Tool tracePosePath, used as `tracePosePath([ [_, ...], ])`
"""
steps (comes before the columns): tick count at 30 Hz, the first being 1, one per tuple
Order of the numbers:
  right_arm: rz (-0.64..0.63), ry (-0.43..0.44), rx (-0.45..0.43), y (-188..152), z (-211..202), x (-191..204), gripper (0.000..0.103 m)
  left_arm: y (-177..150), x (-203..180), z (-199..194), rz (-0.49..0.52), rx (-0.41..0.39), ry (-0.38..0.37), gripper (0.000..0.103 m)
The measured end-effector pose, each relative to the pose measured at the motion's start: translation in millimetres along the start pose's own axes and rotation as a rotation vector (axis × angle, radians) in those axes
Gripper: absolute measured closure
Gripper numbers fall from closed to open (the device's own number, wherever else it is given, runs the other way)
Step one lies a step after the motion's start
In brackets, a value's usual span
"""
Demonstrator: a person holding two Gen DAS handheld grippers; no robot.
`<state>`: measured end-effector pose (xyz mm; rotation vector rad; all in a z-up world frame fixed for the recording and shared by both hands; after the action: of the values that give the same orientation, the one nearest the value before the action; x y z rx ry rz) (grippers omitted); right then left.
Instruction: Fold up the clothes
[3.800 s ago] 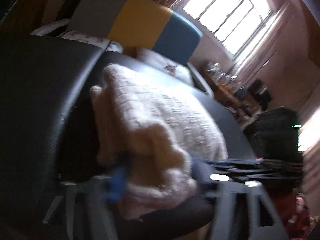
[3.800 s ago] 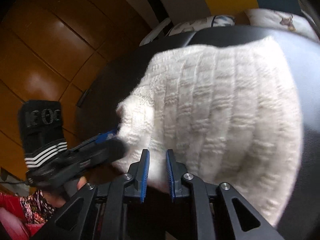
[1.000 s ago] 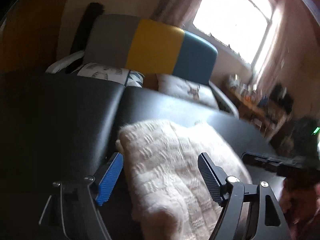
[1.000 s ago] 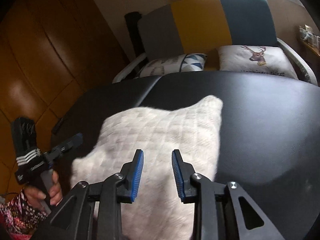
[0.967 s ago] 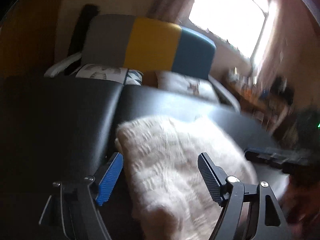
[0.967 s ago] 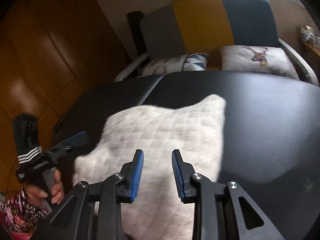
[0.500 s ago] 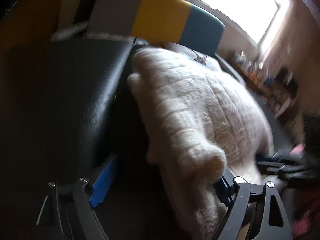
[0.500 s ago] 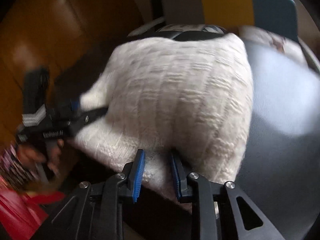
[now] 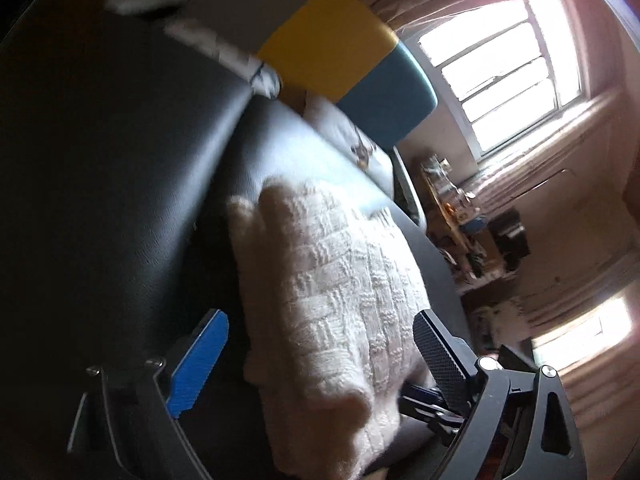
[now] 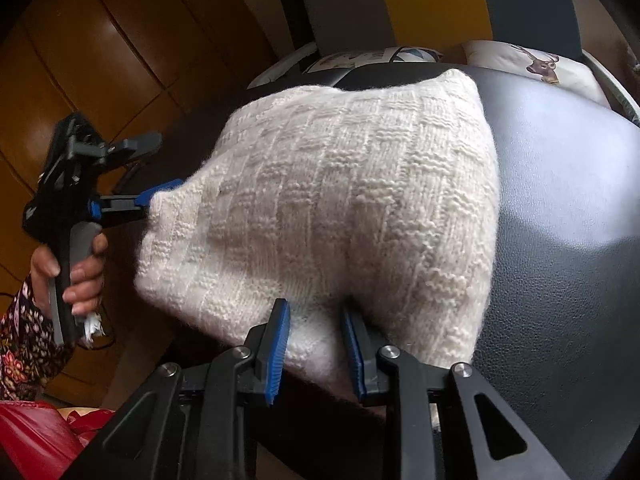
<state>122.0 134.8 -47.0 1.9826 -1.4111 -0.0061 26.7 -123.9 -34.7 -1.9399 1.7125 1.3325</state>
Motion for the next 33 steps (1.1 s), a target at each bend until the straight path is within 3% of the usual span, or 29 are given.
tracePosePath([
  [4, 0.02, 0.01, 0.0, 1.2, -2.4, -1.8, 0.077, 1.6, 15.0, 12.5, -0.103, 0.06, -0.024, 0.008],
  [8, 0.065, 0.103, -0.05, 5.8, -21.7, -6.7, 0.075, 3.8, 20.7, 16.7, -0.133, 0.078, -0.066, 0.006],
  [13, 0.142, 0.107, -0.143, 18.3, -51.5, -26.2, 0.065, 14.0, 20.0, 23.4, -0.113, 0.113, -0.071, 0.005],
  [20, 0.216, 0.099, -0.132, 26.3, -54.3, -40.1, 0.052, 23.9, 18.9, 32.9, -0.059, 0.152, -0.096, 0.005],
  [29, 0.357, 0.087, -0.147, 24.0, -60.7, -60.8, 0.05, 23.5, 3.4, 53.3, 0.026, 0.221, -0.139, 0.004],
  [33, 0.397, 0.053, -0.159, 24.9, -62.0, -68.6, 0.05, 19.3, -2.5, 56.9, 0.067, 0.179, -0.129, 0.0],
])
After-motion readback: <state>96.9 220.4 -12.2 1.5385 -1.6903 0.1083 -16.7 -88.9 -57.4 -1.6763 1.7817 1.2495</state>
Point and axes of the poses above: each gripper's, at about its wrist camera, not at the fingertips, and z roughly the way its jaws point, x to its left, y to its top, the point moved 1 cm from there along z, roughly the way its jaws point
